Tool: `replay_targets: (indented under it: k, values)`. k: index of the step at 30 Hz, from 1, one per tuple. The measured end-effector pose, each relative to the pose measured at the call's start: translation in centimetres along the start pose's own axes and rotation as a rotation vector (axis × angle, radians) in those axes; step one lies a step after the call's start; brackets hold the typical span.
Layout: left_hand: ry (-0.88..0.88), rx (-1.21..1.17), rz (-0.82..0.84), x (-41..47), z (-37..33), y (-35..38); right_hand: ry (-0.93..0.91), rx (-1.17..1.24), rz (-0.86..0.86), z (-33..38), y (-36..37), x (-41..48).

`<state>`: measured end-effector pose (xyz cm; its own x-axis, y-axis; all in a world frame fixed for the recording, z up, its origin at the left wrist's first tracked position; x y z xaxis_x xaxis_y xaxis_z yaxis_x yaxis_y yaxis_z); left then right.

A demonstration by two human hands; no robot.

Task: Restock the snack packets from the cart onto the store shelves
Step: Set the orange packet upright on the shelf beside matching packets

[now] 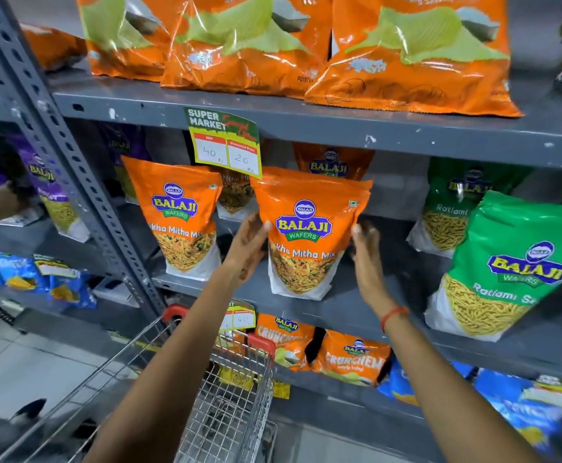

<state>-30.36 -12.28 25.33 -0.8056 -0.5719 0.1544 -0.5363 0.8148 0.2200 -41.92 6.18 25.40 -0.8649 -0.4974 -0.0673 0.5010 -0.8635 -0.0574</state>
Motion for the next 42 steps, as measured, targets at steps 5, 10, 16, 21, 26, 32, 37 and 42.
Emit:
replay_targets:
  k: [5,10,16,21,26,32,37,42]
  values:
    - [-0.23,0.377,0.227,-2.7,6.3,-0.6,0.159,-0.316,0.341,-5.8,2.6,-0.9]
    - [-0.251,0.442,0.218,-2.9,7.0,-0.7,0.132,-0.355,0.206,-7.6,2.2,-0.6]
    - [-0.221,0.46,0.211,-3.9,8.2,-0.9,0.118,-0.412,0.162,-8.6,1.7,-1.1]
    - [-0.183,0.485,0.217,-3.9,7.8,-0.6,0.131,-0.416,0.122,-8.3,1.9,-1.5]
    - [-0.188,0.508,0.255,-4.1,7.9,-0.7,0.156,-0.422,0.102,-7.8,2.0,-2.1]
    - [-0.16,0.632,0.247,-5.0,4.9,0.0,0.077,-0.596,-0.015,-5.1,2.0,-4.0]
    - [0.285,0.844,-0.029,-8.6,0.0,3.9,-0.345,-0.599,-0.351,-0.1,-0.5,-7.8]
    - [0.531,0.689,0.059,-12.4,-1.7,14.4,-0.59,-0.522,-0.565,2.4,-7.4,-10.6]
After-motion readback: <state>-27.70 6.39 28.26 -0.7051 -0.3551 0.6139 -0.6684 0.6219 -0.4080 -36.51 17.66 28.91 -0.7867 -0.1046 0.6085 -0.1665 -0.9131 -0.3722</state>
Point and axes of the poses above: each hand's wrist, its own x-axis towards the middle knuckle, its own y-axis out of the palm, z = x × y, the point moved 5 cm from there along x, towards the middle knuckle, and after that the axes turned 7 degrees about y, right-handed, at the moved point
